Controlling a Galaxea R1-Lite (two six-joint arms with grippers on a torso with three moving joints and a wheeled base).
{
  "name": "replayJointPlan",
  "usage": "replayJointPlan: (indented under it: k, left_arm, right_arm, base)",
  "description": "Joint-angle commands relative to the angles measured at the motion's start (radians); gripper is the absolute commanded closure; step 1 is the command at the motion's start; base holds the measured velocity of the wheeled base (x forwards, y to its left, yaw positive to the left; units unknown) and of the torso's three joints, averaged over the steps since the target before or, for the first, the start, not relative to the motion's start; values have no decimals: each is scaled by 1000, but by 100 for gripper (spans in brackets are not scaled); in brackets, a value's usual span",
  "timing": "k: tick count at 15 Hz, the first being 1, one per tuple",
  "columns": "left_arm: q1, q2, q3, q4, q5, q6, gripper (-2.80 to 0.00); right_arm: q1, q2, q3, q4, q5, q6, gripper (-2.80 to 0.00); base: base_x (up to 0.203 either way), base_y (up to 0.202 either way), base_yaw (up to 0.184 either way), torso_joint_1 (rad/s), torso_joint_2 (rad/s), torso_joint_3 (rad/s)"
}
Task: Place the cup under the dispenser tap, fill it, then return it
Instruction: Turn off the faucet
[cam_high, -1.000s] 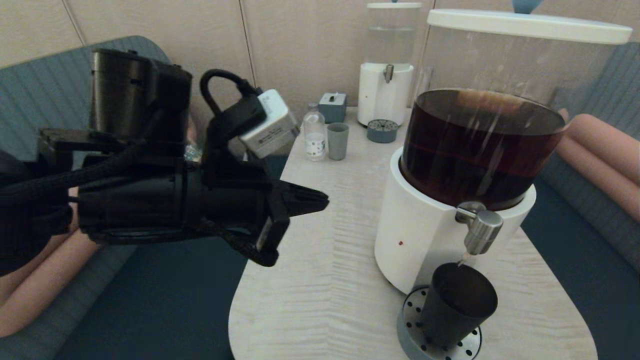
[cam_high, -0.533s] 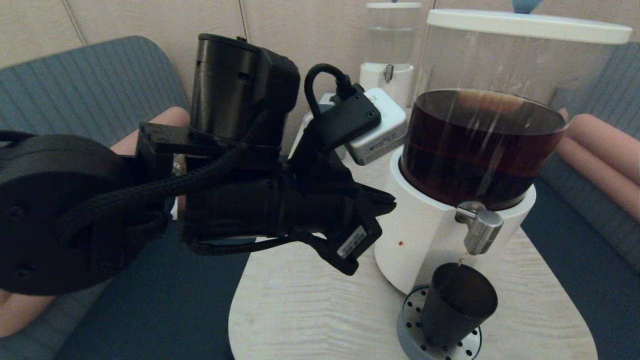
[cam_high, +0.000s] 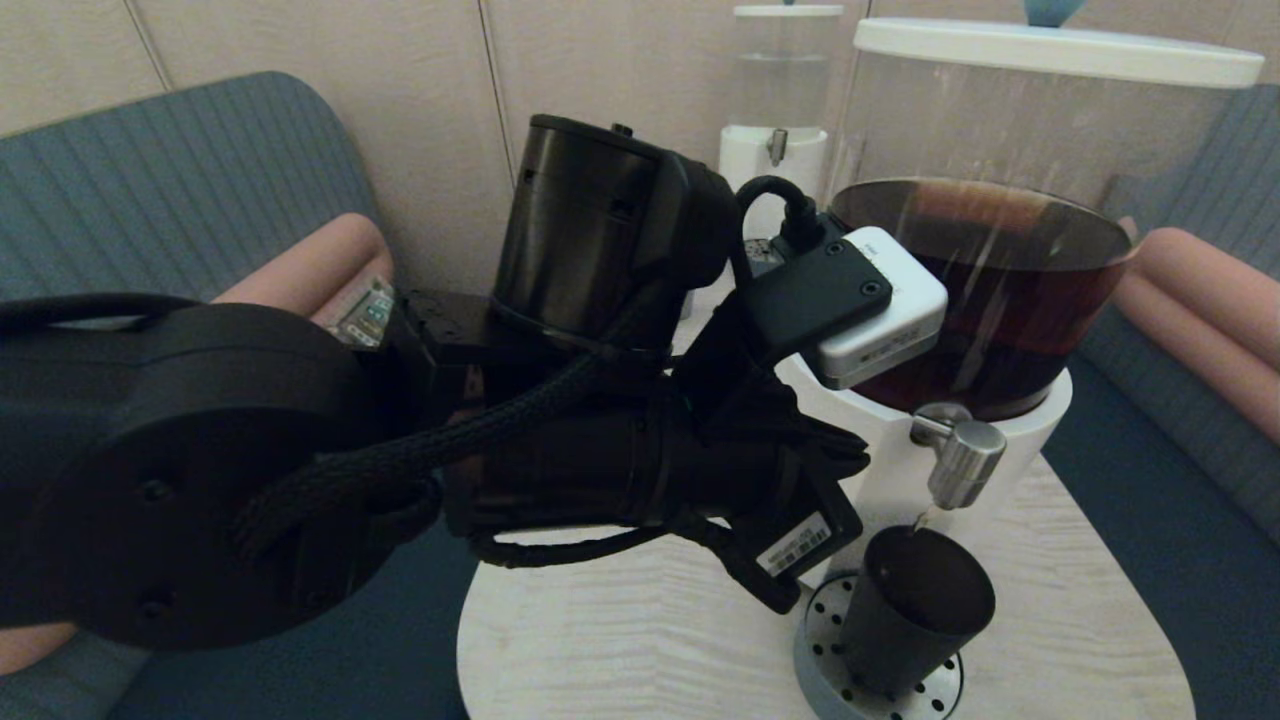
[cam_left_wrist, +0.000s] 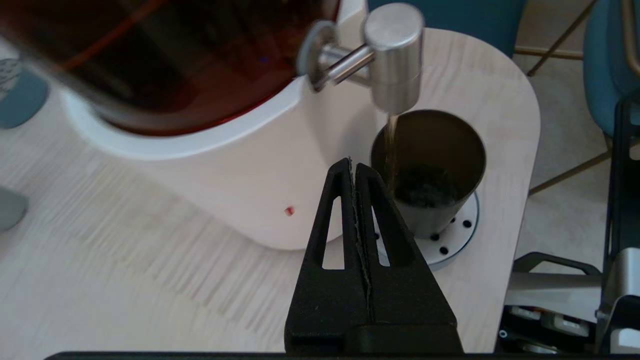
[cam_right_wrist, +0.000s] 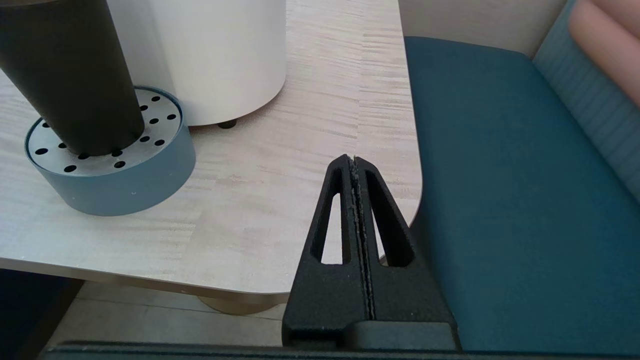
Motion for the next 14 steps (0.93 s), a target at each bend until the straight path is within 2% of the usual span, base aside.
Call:
replayJointPlan:
  k: [1, 6, 14]
  left_arm:
    - [-5, 30, -18, -3, -1, 2, 0]
    - [-6, 111, -88, -38, -1, 2, 0]
    - [-14, 152, -116, -57, -1, 1, 0]
  right_arm:
    - [0, 1, 2, 0, 0, -1, 0]
    - [0, 1, 3, 0, 0, -1, 0]
    - [0, 1, 3, 0, 0, -1, 0]
  base:
    - [0, 0, 0, 0, 0, 0]
    - [0, 0, 0, 0, 0, 0]
    - [0, 0, 0, 0, 0, 0]
